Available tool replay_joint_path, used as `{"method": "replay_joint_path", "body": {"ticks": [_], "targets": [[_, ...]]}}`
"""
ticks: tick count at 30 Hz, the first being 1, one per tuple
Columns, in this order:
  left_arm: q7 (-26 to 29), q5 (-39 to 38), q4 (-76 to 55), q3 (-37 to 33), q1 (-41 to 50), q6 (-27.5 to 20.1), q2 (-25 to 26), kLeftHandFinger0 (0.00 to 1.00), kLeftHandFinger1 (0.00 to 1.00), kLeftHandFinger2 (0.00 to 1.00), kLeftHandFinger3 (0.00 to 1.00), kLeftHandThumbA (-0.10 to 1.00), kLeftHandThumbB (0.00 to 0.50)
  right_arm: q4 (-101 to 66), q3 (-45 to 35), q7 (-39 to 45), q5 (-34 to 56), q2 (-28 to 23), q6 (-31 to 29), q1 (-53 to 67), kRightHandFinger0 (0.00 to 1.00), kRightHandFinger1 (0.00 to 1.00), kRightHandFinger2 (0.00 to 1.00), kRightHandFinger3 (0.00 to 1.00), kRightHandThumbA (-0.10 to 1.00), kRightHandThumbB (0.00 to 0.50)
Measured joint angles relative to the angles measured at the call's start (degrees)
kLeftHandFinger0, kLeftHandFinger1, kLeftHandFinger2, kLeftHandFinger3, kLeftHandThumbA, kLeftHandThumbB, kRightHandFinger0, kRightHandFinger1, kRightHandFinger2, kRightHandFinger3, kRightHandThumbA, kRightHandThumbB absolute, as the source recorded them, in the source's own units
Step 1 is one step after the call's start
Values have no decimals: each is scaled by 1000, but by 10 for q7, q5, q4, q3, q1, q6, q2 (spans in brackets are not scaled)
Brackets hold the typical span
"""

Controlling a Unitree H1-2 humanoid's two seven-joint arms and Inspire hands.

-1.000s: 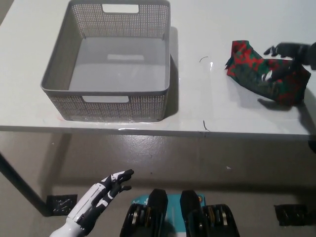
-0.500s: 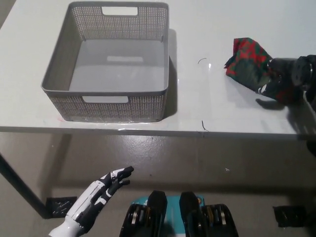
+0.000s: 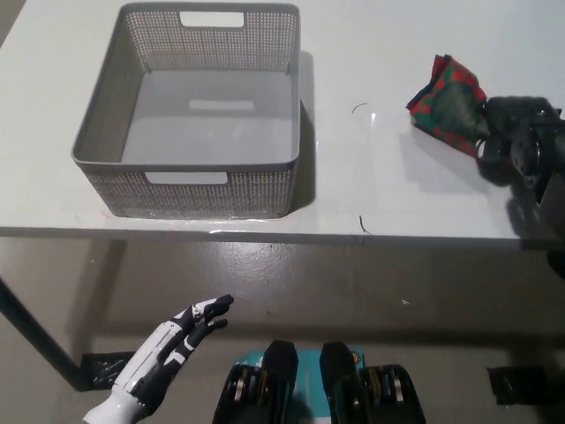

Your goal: Use the right hand to pick up a bag of coffee beans on the right hand side and place it into a container on the left hand side

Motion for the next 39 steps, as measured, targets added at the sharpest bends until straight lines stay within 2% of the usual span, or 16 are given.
{"method": "replay_joint_path", "body": {"ticks": [4,9,10,13,15,18,20,21,22,23,25,26,28,30,35,39], "targets": [[0,0,0,1,0,0,-1,1000,1000,1000,1000,838,500,6,-10,-57,-1,0,-18,12,229,697,1000,1000,-100,220],[0,0,0,5,-2,0,-4,1000,1000,1000,1000,827,500,13,-28,-143,-1,0,-56,36,142,595,989,1000,-100,205],[0,0,0,6,-2,0,-4,1000,1000,1000,1000,822,500,15,-30,-155,-1,0,-63,39,207,599,956,986,-100,215],[0,0,0,10,-2,-1,-5,1000,1000,1000,1000,830,500,26,-38,-199,0,1,-89,49,18,382,732,769,-100,224],[0,0,0,13,-4,-3,-5,1000,1000,1000,1000,835,500,34,-44,-228,0,2,-106,52,0,296,643,667,-100,214],[0,0,0,16,-7,-4,-5,1000,1000,1000,1000,829,500,42,-53,-262,1,2,-129,52,0,270,701,738,-100,192],[0,-1,0,16,-8,-5,-5,1000,1000,1000,1000,818,500,45,-62,-277,4,2,-144,52,0,221,591,628,-100,213],[0,-1,0,16,-9,-5,-5,1000,1000,1000,1000,819,500,46,-66,-284,5,2,-153,52,2,225,569,669,-100,210],[0,-2,0,17,-10,-6,-5,1000,1000,1000,1000,819,500,45,-69,-288,7,2,-161,52,1,218,518,559,-100,200],[0,-2,0,17,-10,-6,-5,1000,1000,1000,1000,818,500,43,-72,-289,8,2,-165,52,0,170,555,550,-100,181],[0,-2,0,17,-10,-7,-5,1000,1000,1000,1000,817,500,32,-80,-289,10,2,-169,52,0,291,888,783,-100,161],[0,-3,0,17,-10,-7,-5,1000,1000,1000,1000,817,500,25,-85,-289,12,2,-172,52,0,338,934,819,-100,162],[0,-3,0,17,-10,-7,-5,1000,1000,1000,1000,815,500,5,-93,-286,14,2,-177,52,1,412,892,790,-100,169],[0,-3,0,17,-9,-7,-5,1000,1000,1000,1000,817,500,-16,-100,-281,15,2,-176,50,0,328,716,565,-100,207],[0,-3,0,17,-8,-7,-5,1000,1000,1000,1000,810,500,-66,-115,-272,15,2,-175,34,0,388,904,804,-100,163],[0,-3,0,17,-6,-7,-5,1000,1000,1000,1000,809,500,-111,-131,-264,16,1,-173,22,0,323,750,655,-100,182]]}}
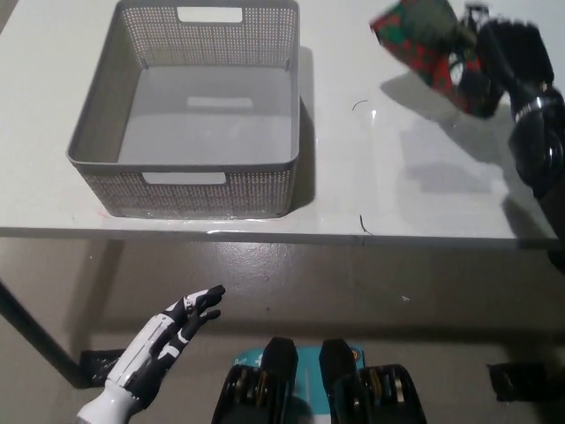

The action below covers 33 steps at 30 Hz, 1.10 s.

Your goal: Use the right hand to pick up a bag of coffee beans on the right hand side and place it into a container on the left hand side

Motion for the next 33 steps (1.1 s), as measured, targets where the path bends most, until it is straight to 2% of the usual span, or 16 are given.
{"method": "replay_joint_path", "body": {"ticks": [2,3,4,8,9,10,11,12,13,16,19,21,24,28,32,33], "targets": [[0,0,0,0,2,0,0,1000,1000,1000,1000,803,500,-28,-5,8,0,0,2,-4,0,376,853,737,-100,171],[0,0,0,0,3,0,0,1000,1000,1000,1000,801,500,-45,-8,13,0,0,8,-5,0,459,962,855,-100,168],[0,0,0,0,3,0,0,1000,1000,1000,1000,796,500,-58,-10,19,0,1,13,-5,0,504,978,912,-100,172],[0,-1,0,0,5,0,1,1000,1000,1000,1000,786,500,-112,-17,40,0,11,24,-6,0,486,931,885,-100,160],[0,-1,0,0,6,0,1,1000,1000,1000,1000,784,500,-117,-17,41,0,15,24,-7,88,502,922,894,-100,183],[0,-1,0,0,5,1,1,1000,1000,1000,1000,787,500,-123,-17,44,0,21,25,-8,528,515,854,844,-100,216],[0,-1,0,-1,6,1,1,1000,1000,1000,1000,792,500,-128,-17,46,0,26,25,-9,355,454,799,799,-100,216],[0,-1,0,-1,6,1,1,1000,1000,1000,1000,801,500,-131,-17,47,0,31,25,-11,93,337,723,728,-100,201],[0,0,0,-1,6,1,1,1000,1000,1000,1000,804,500,-133,-18,50,0,39,25,-13,7,311,711,702,-100,201],[0,3,0,-3,6,0,0,1000,1000,1000,1000,798,500,-142,-19,53,0,63,27,-19,0,303,793,715,-100,189],[0,4,0,-4,6,0,-1,1000,1000,1000,1000,791,500,-147,-19,58,0,90,33,-27,2,473,994,873,-100,181],[0,4,0,-6,7,0,-1,1000,1000,1000,1000,792,500,-145,-18,61,-1,115,36,-35,0,459,977,871,-100,179],[0,4,0,-7,7,0,-1,1000,1000,1000,1000,780,500,-132,-14,62,-2,140,38,-48,0,369,818,747,-100,174],[0,4,0,-13,7,2,-2,1000,1000,1000,1000,779,500,-103,-9,62,-5,174,38,-67,0,515,914,987,-100,120],[0,5,-1,-18,7,7,-2,1000,1000,1000,1000,777,500,-73,-7,62,-5,198,38,-78,0,546,902,1000,-100,93],[0,5,-1,-20,7,8,-2,1000,1000,1000,1000,776,500,-64,-7,62,-5,205,38,-81,15,558,907,995,-100,121]]}}
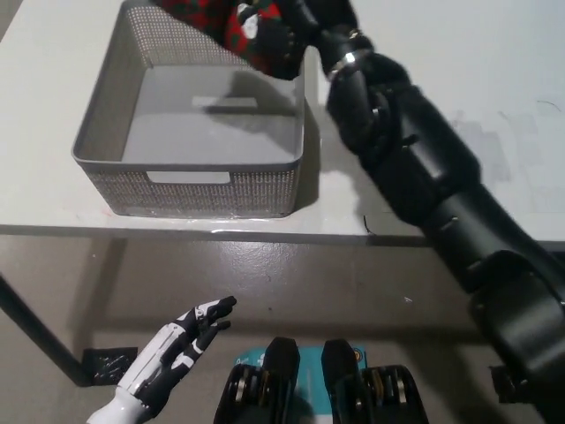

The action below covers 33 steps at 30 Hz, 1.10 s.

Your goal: Use the right hand to pick up a bag of coffee beans on the right hand side and place it into a container on the left hand side

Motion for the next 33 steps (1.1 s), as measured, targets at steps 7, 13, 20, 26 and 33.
{"method": "replay_joint_path", "body": {"ticks": [7,13,20,26,33], "targets": [[0,4,-2,-11,0,4,0,1000,1000,1000,1000,783,500,28,3,0,-3,25,7,-8,565,1000,1000,1000,387,342],[0,11,-5,-16,-2,7,1,1000,1000,1000,1000,826,500,-6,8,67,-2,18,62,-5,1000,1000,1000,1000,917,406],[0,23,-5,-23,-10,7,2,1000,1000,1000,1000,803,500,-78,7,136,1,-24,114,5,1000,1000,1000,1000,994,394],[0,29,-5,-28,-13,7,1,1000,1000,1000,1000,803,500,-118,5,176,5,-59,141,28,1000,1000,1000,1000,1000,390],[0,34,-5,-28,-14,8,2,1000,1000,1000,1000,778,500,-246,-53,202,31,-121,149,63,1000,1000,1000,1000,1000,345]]}}
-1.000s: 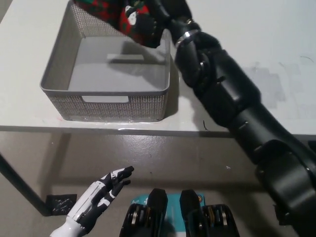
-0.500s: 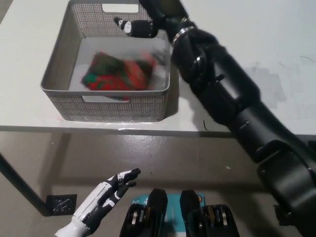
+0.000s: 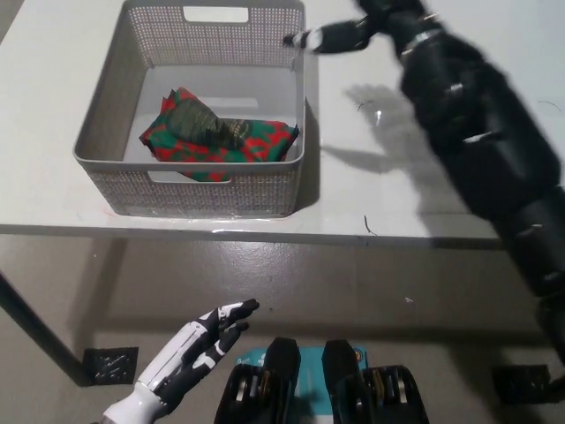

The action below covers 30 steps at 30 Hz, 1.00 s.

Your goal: Use the right hand to pick up a bag of coffee beans on the right hand side and place it into a container on the left hand side

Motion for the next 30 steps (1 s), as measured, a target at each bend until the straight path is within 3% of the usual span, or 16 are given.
{"method": "replay_joint_path", "body": {"ticks": [3,6,12,14,19,21,22,30], "targets": [[0,0,0,0,0,3,0,1000,1000,1000,1000,766,500,-74,-39,12,15,-37,7,20,1000,1000,1000,1000,1000,298],[0,0,0,1,0,4,0,1000,1000,1000,1000,763,500,-128,-69,24,30,-69,15,39,1000,1000,1000,1000,1000,323],[0,-1,2,7,0,6,0,1000,1000,1000,1000,767,500,-267,-160,46,73,-134,41,102,1000,1000,1000,1000,1000,274],[0,-1,2,11,1,7,0,1000,1000,1000,1000,753,500,-310,-189,50,95,-141,48,130,1000,1000,1000,1000,1000,283],[0,-4,4,18,1,8,1,1000,1000,1000,1000,756,500,-420,-251,56,149,-139,57,224,1000,1000,1000,1000,1000,304],[0,-5,4,20,1,9,1,1000,1000,1000,1000,777,500,-470,-269,57,174,-132,57,286,1000,1000,1000,1000,1000,257],[0,-6,5,21,1,9,1,1000,1000,1000,1000,778,500,-481,-272,56,181,-129,55,302,1000,1000,1000,1000,1000,256],[0,-12,12,43,-8,11,2,1000,1000,1000,1000,795,500,-533,-266,56,261,-49,-5,542,1000,1000,1000,1000,1000,269]]}}
